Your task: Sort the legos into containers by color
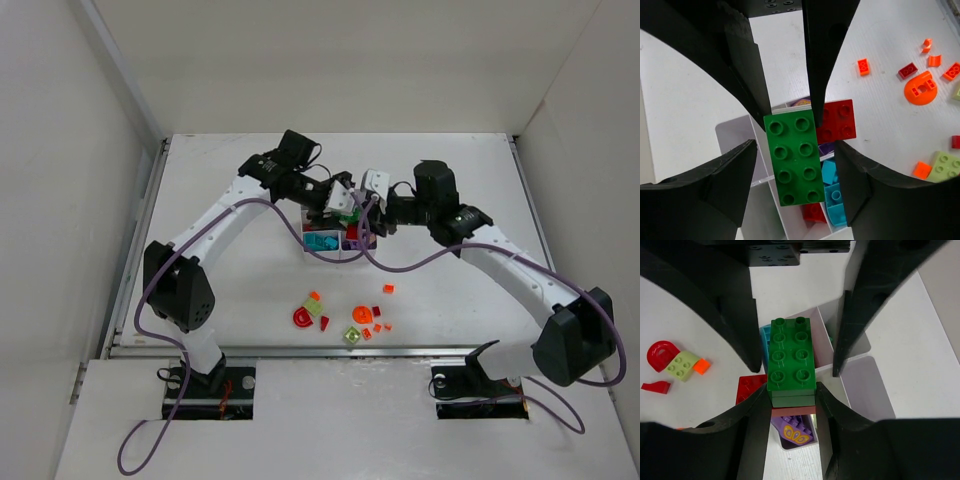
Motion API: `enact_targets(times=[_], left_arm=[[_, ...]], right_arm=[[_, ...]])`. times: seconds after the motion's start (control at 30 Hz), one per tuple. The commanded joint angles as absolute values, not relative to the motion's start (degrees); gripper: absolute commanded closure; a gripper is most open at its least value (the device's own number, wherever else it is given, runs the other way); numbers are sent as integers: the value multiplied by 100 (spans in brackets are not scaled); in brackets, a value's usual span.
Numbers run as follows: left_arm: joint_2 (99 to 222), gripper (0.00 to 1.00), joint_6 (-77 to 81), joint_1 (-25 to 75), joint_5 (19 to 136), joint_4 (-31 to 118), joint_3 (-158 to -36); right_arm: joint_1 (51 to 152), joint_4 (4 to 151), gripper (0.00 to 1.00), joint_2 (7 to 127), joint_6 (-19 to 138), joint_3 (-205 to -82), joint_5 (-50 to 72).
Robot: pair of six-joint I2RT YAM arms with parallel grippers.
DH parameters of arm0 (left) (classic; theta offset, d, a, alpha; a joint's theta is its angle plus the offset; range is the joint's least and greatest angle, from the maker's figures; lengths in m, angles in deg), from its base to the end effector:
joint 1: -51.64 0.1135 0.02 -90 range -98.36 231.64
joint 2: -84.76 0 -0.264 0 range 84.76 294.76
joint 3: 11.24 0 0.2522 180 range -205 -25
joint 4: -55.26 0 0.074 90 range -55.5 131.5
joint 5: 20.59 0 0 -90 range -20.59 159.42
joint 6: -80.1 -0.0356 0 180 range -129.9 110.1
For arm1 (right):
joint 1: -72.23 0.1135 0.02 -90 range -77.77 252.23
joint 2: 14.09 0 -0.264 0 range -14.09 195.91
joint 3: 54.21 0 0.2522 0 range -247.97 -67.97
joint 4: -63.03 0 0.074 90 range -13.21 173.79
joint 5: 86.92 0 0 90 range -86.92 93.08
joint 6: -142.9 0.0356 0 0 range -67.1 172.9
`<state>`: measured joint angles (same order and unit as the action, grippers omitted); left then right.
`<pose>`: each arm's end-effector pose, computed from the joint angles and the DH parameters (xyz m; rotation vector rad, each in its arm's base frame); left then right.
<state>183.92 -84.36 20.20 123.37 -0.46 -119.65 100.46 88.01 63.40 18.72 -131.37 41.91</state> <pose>0.3061 -0.2209 0.3458 1.8738 0.8962 -0.6661 0.2599 0.1649 0.3263 -1.3553 1.4140 0.6100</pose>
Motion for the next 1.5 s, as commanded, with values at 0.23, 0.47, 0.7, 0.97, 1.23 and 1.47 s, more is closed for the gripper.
enact_targets(times=[0.23, 0.47, 0.7, 0.97, 1.23, 1.47], left_arm=[[18153, 86, -8021, 2009, 12312, 159, -12186], [18101, 100, -7916, 2009, 12066, 159, -12186], [18101, 100, -7495, 2176, 12390, 212, -12379], [18101, 100, -6643, 2246, 12768, 651, -12484], [18101, 100, -6404, 2352, 13058, 704, -12608], [18048, 100, -6028, 2465, 12254, 1351, -12231]], right_arm=[[10097, 8514, 100, 6317, 1774, -13415, 4035], [10097, 8514, 100, 6317, 1835, -13135, 3693], [9728, 8514, 100, 6369, 2134, -12660, 3429], [9570, 8645, 100, 6246, 2187, -12545, 3253], [9517, 8813, 100, 6246, 2187, -12545, 3200], [9465, 8813, 100, 6124, 2239, -12545, 3139]])
